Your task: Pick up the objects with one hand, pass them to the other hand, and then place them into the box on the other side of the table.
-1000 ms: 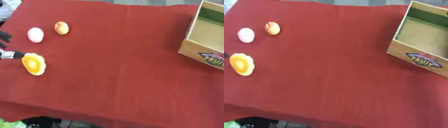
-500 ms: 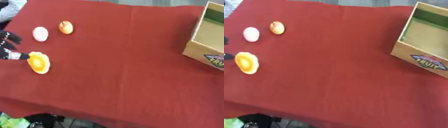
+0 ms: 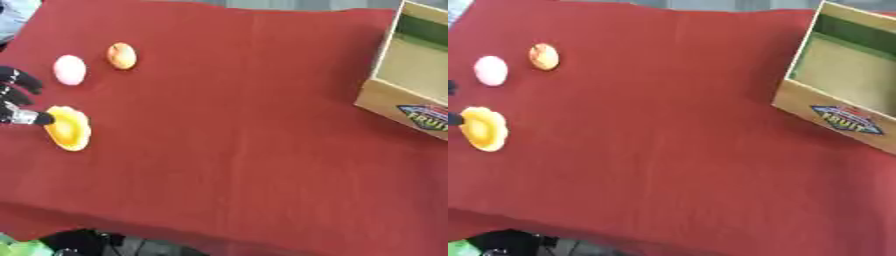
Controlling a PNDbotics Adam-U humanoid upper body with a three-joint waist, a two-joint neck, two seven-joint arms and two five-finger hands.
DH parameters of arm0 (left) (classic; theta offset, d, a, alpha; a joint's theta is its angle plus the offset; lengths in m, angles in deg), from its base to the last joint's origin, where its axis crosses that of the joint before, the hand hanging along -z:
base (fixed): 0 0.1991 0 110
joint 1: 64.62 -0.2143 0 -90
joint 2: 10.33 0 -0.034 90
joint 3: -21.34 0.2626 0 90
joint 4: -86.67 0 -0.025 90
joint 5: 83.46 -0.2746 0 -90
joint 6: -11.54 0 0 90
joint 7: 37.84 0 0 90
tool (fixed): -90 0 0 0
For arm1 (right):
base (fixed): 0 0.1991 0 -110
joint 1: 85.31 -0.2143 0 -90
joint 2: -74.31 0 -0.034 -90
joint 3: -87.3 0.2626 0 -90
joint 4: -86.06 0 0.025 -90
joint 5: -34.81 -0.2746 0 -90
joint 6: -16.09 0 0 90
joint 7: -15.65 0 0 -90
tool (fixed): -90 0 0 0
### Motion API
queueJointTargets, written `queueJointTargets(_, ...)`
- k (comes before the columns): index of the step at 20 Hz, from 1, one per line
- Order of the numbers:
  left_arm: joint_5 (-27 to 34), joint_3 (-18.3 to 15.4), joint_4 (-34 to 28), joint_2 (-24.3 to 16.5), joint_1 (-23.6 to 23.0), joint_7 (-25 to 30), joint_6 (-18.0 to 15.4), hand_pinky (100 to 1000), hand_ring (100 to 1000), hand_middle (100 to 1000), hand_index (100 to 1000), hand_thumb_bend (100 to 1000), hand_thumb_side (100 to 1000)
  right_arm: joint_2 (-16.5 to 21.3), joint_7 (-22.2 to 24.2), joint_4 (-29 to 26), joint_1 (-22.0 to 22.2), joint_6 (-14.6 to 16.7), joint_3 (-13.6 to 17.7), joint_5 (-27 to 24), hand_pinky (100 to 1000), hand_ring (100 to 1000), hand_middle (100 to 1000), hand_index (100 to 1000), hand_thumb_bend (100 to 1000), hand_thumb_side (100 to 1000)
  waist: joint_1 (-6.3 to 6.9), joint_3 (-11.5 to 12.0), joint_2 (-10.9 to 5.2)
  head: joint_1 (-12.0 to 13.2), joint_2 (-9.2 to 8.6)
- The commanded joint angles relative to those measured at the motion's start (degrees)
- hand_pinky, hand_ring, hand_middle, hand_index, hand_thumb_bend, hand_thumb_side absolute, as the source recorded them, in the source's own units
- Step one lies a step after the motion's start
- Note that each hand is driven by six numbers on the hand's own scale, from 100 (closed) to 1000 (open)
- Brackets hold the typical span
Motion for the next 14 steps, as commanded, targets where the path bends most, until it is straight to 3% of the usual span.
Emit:
queueJointTargets(1,-1.24,-0.43,0.18,-2.42,0.96,1.01,-0.12,886,780,773,825,661,177,2.04,0.05,-0.79,-0.77,0.48,0.35,0.41,970,1000,732,833,100,636,-0.05,0.06,0.49,-0.16,0.38)
queueJointTargets(14,-4.67,2.25,3.51,-0.4,3.6,5.51,0.07,859,775,759,826,622,137,1.53,0.28,-0.5,-0.71,0.35,0.27,1.17,971,1000,732,833,100,646,-0.09,-0.09,1.2,1.86,0.18)
